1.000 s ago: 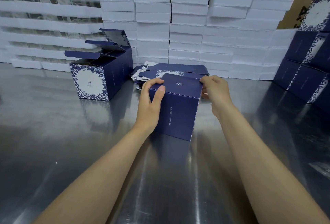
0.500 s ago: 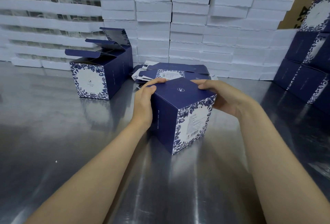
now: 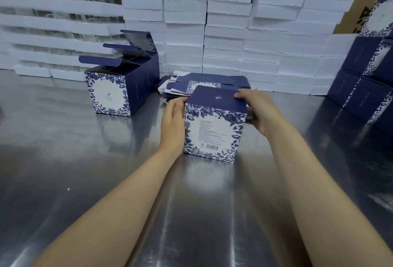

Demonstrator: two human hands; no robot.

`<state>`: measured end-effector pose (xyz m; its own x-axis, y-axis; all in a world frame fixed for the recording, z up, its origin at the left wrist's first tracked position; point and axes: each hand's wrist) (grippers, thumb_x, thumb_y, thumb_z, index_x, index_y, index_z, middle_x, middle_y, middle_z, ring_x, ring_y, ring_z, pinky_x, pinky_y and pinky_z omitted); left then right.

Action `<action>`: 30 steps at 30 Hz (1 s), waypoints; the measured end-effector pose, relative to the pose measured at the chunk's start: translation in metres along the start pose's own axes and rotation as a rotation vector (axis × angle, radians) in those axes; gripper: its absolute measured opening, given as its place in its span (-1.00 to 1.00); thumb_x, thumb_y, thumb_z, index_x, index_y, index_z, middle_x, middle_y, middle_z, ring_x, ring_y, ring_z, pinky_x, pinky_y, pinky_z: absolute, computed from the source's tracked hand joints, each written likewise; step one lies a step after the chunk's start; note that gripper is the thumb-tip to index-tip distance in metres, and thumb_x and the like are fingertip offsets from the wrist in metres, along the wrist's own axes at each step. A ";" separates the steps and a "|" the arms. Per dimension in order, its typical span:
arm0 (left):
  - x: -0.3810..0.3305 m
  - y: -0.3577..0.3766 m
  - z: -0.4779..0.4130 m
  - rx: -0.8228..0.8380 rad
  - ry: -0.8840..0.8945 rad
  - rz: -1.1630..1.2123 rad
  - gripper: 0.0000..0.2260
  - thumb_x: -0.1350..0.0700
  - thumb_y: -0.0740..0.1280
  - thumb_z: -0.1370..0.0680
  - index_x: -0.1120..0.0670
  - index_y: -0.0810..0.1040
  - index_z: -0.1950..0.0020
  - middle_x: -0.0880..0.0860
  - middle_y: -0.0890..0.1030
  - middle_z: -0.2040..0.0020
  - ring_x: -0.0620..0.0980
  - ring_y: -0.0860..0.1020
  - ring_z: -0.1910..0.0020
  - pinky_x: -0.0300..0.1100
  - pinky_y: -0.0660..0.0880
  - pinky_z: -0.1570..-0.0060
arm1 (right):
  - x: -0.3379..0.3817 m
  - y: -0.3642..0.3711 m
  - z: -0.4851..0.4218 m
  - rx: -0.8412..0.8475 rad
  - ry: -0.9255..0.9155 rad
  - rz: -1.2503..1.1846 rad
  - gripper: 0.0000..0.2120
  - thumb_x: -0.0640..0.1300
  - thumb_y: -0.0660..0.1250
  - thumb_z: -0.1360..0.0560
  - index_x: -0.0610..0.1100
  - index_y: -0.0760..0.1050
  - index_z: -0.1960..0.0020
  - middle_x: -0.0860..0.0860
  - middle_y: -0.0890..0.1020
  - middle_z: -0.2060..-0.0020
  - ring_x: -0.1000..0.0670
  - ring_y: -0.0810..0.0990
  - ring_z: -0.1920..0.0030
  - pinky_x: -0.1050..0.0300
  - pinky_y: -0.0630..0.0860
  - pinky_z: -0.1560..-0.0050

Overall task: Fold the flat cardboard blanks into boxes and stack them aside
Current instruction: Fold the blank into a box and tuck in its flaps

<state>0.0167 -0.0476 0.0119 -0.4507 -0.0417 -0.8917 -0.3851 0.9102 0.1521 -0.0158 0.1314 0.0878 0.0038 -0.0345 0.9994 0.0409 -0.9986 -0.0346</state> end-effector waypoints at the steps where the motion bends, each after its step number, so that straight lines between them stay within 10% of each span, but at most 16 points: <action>1: 0.000 0.000 0.000 0.003 -0.024 0.011 -0.75 0.08 0.09 -0.67 0.06 0.56 -0.09 -0.04 0.63 -0.06 -0.12 0.56 -0.05 -0.22 0.43 -0.09 | -0.001 -0.001 -0.001 -0.043 -0.035 0.045 -0.85 -0.17 0.36 -0.47 -0.05 0.53 0.28 0.03 0.60 0.32 0.00 0.55 0.31 0.10 0.50 0.20; 9: -0.010 0.009 0.011 -0.050 0.283 -0.263 -0.57 0.06 0.16 -0.66 -0.09 0.18 -0.52 -0.10 0.01 -0.58 -0.14 -0.03 -0.54 -0.37 -0.04 -0.45 | -0.001 0.008 -0.006 -0.283 -0.261 0.400 -0.60 -0.05 0.41 -0.42 -0.05 0.21 0.41 -0.08 0.38 0.35 -0.04 0.36 0.28 0.10 0.33 0.21; 13: -0.015 0.014 0.014 0.050 0.264 -0.129 -0.73 -0.02 0.09 -0.63 -0.10 0.47 -0.27 -0.16 0.24 -0.50 -0.26 0.16 -0.49 -0.33 0.12 -0.43 | 0.002 0.015 -0.002 -0.336 -0.317 0.576 -0.68 -0.04 0.35 -0.44 -0.09 0.28 0.37 0.02 0.42 0.40 -0.07 0.45 0.26 0.09 0.37 0.25; 18: -0.020 0.005 0.005 0.088 0.122 0.010 -0.82 -0.03 0.21 -0.54 -0.07 0.49 -0.10 -0.07 0.28 -0.51 -0.35 0.26 -0.40 -0.55 0.20 -0.20 | 0.009 0.005 0.001 -0.006 -0.249 0.400 -0.70 -0.15 0.33 -0.44 -0.08 0.27 0.38 -0.10 0.42 0.39 -0.05 0.47 0.36 0.09 0.47 0.25; 22: -0.024 0.003 -0.001 0.085 0.058 0.098 -0.85 0.05 0.22 -0.45 -0.06 0.54 0.05 -0.06 0.40 -0.44 -0.26 0.31 -0.41 -0.52 0.26 -0.18 | -0.002 -0.001 -0.001 0.124 -0.208 0.333 -0.88 -0.04 0.34 -0.48 -0.04 0.50 0.02 0.15 0.62 0.18 0.16 0.61 0.15 0.10 0.57 -0.08; 24: -0.026 0.003 -0.002 0.098 0.043 0.110 -0.84 0.05 0.21 -0.41 -0.07 0.56 0.09 -0.08 0.43 -0.42 -0.32 0.35 -0.36 -0.44 0.27 -0.19 | -0.005 -0.003 -0.001 0.153 -0.153 0.307 -0.58 0.03 0.32 -0.47 0.07 0.40 -0.32 0.17 0.55 -0.15 0.16 0.54 -0.15 0.04 0.44 -0.27; 30: -0.023 0.001 -0.005 0.148 0.049 0.093 -0.82 0.06 0.17 -0.42 -0.11 0.55 0.13 -0.08 0.46 -0.40 -0.43 0.39 -0.26 -0.33 0.27 -0.15 | -0.013 0.006 0.002 0.177 -0.202 0.074 -0.58 -0.06 0.30 -0.40 0.05 0.44 -0.25 0.08 0.56 -0.08 0.08 0.54 -0.03 0.05 0.44 -0.25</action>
<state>0.0228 -0.0474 0.0351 -0.5194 0.0291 -0.8541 -0.2187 0.9616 0.1658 -0.0135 0.1262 0.0745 0.2116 -0.0804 0.9740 0.2074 -0.9702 -0.1251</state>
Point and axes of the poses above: each hand's wrist, its own z-axis away from the middle knuckle, its own y-axis out of the palm, x = y × z
